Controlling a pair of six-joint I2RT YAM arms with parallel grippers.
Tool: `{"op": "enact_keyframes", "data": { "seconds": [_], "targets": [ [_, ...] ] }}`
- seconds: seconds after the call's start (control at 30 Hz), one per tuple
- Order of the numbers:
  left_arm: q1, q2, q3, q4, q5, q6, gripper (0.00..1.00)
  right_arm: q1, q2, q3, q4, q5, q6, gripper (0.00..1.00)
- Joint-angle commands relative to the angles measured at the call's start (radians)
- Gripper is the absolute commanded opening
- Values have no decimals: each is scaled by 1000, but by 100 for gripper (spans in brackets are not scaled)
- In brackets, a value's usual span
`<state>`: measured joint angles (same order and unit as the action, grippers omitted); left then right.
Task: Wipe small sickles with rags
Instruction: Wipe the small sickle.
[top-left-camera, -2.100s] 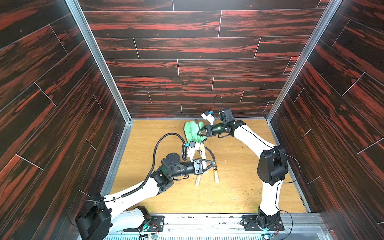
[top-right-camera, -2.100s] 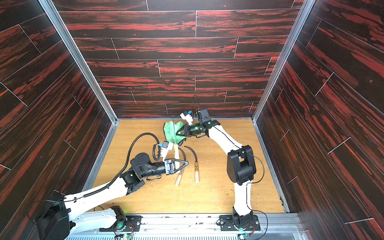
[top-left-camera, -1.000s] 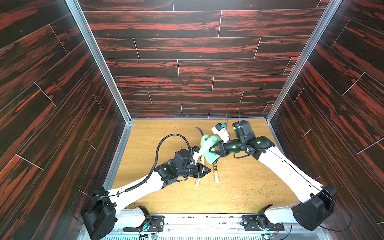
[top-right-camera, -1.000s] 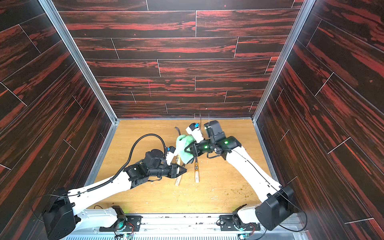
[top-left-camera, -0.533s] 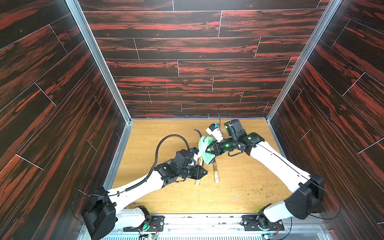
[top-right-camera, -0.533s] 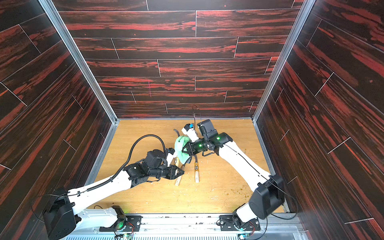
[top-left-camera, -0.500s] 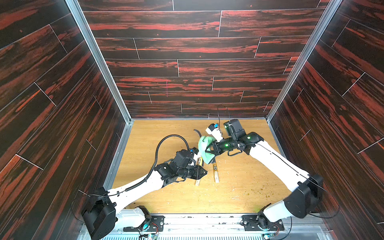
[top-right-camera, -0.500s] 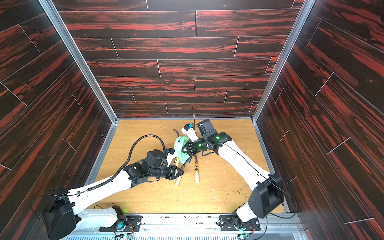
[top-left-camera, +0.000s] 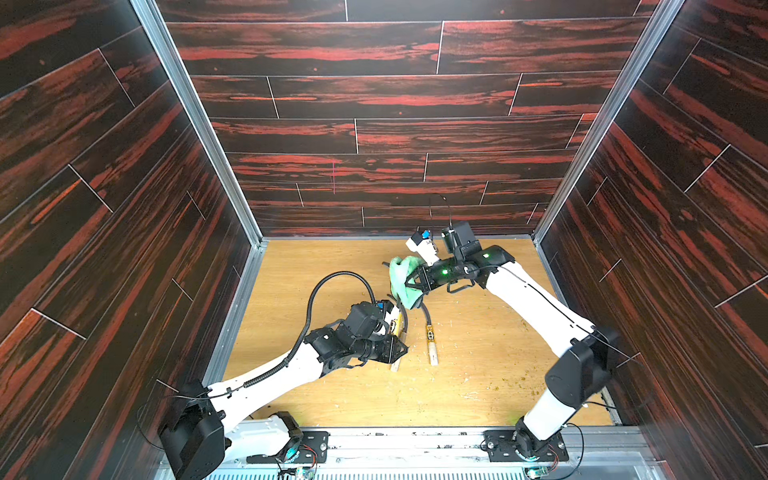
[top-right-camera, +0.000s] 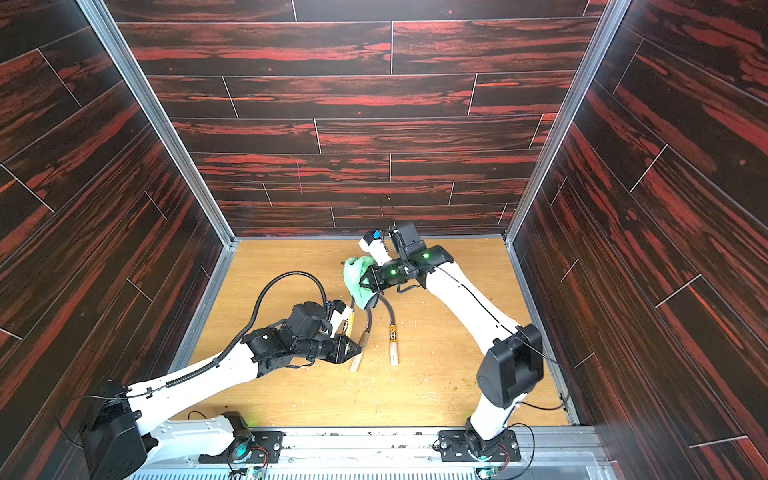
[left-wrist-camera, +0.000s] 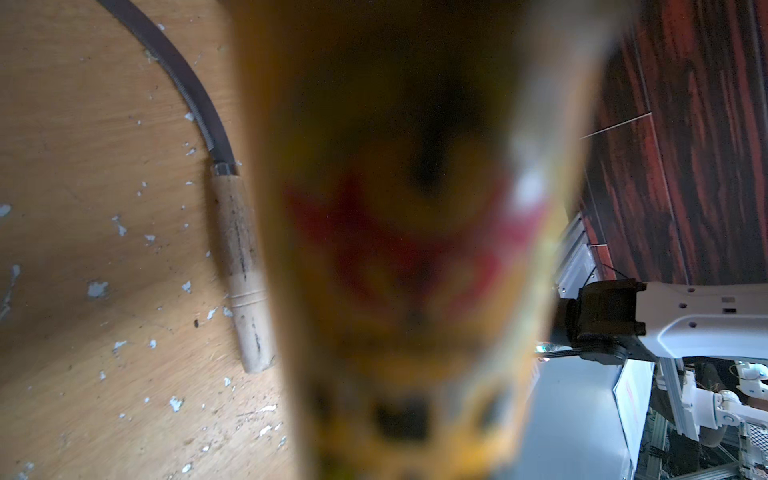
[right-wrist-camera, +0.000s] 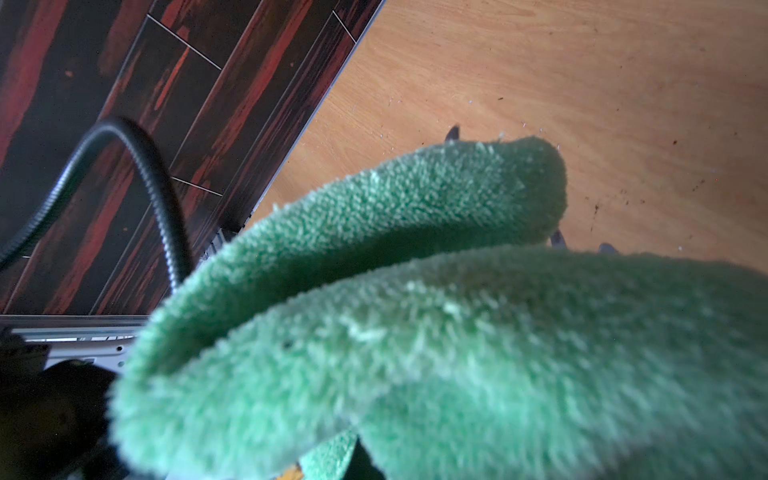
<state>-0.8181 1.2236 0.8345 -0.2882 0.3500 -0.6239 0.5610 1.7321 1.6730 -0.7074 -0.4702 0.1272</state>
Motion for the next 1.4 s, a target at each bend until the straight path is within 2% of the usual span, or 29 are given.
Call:
{"op": "enact_keyframes", "data": {
  "seconds": [0.0, 0.47, 0.97, 1.17, 1.37],
  "targets": [
    [-47, -42, 62, 8, 66, 130, 0, 11, 72, 48, 17, -52, -39, 0],
    [-79, -47, 150, -146, 77, 232, 0, 11, 211, 155, -11, -132, -132, 0],
    [-85, -101, 142, -130, 70, 226, 0, -17, 376, 269, -15, -198, -113, 0],
    [-85, -154, 69, -28, 42, 156, 0, -66, 373, 222, 42, -164, -37, 0],
    [-79, -263, -113, 268, -32, -14, 0, -116, 252, 54, 139, -133, 15, 0]
  ]
}}
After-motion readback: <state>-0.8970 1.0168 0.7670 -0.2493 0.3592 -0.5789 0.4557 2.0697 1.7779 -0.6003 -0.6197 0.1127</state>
